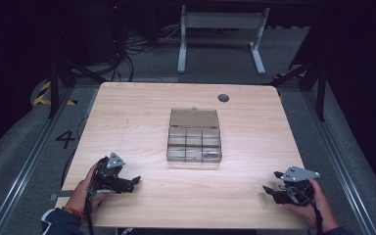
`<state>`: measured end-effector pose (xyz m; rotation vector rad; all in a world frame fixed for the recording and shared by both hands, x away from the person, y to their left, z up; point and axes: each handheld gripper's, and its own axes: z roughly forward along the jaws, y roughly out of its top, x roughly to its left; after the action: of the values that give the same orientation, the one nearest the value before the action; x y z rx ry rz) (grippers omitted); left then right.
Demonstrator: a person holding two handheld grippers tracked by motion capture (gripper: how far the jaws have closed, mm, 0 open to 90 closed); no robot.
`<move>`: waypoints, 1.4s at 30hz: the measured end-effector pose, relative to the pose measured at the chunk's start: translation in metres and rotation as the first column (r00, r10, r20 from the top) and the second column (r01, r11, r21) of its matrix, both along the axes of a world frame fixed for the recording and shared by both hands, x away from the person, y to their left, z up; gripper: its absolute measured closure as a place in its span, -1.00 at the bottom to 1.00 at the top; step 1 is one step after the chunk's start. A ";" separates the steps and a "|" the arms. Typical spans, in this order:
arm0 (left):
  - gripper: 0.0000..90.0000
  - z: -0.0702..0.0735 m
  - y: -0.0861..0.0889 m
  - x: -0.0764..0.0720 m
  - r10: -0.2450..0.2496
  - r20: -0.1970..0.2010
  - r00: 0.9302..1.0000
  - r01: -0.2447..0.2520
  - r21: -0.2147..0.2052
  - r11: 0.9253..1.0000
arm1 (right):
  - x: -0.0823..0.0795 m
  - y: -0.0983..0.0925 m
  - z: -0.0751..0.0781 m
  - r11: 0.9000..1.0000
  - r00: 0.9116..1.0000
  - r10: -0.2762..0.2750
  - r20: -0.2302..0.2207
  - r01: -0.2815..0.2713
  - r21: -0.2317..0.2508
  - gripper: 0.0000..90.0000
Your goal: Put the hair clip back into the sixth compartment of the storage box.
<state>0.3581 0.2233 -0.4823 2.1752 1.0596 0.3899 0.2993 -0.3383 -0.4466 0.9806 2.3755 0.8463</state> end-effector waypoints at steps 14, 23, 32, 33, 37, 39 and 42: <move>-0.99 0.000 0.000 0.000 0.000 0.000 1.000 0.000 -0.001 1.000 | -0.011 -0.024 -0.016 0.992 0.997 -0.074 -0.030 0.076 0.098 -0.34; -1.00 0.000 0.000 0.000 0.003 -0.001 1.000 -0.003 -0.003 1.000 | -0.012 -0.032 -0.023 0.984 0.997 -0.082 -0.016 0.084 0.156 -0.41; -1.00 0.000 0.000 0.000 0.003 -0.001 1.000 -0.003 -0.003 1.000 | -0.012 -0.033 -0.023 0.984 0.996 -0.089 -0.015 0.090 0.157 -0.42; -1.00 0.000 0.000 0.000 0.003 -0.001 1.000 -0.003 -0.003 1.000 | -0.012 -0.033 -0.023 0.984 0.996 -0.089 -0.015 0.090 0.156 -0.42; -1.00 0.000 0.000 0.000 0.003 -0.001 1.000 -0.003 -0.003 1.000 | -0.011 -0.033 -0.023 0.983 0.996 -0.092 -0.015 0.093 0.158 -0.43; -1.00 0.000 0.000 0.000 0.003 -0.001 1.000 -0.003 -0.003 1.000 | -0.012 -0.033 -0.023 0.983 0.996 -0.092 -0.014 0.093 0.155 -0.43; -1.00 0.000 0.000 0.000 0.003 -0.001 1.000 -0.003 -0.003 1.000 | -0.012 -0.033 -0.023 0.983 0.996 -0.093 -0.015 0.094 0.155 -0.43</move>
<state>0.3579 0.2234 -0.4826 2.1715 1.0634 0.3885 0.2877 -0.3708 -0.4693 1.1490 2.2768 1.0050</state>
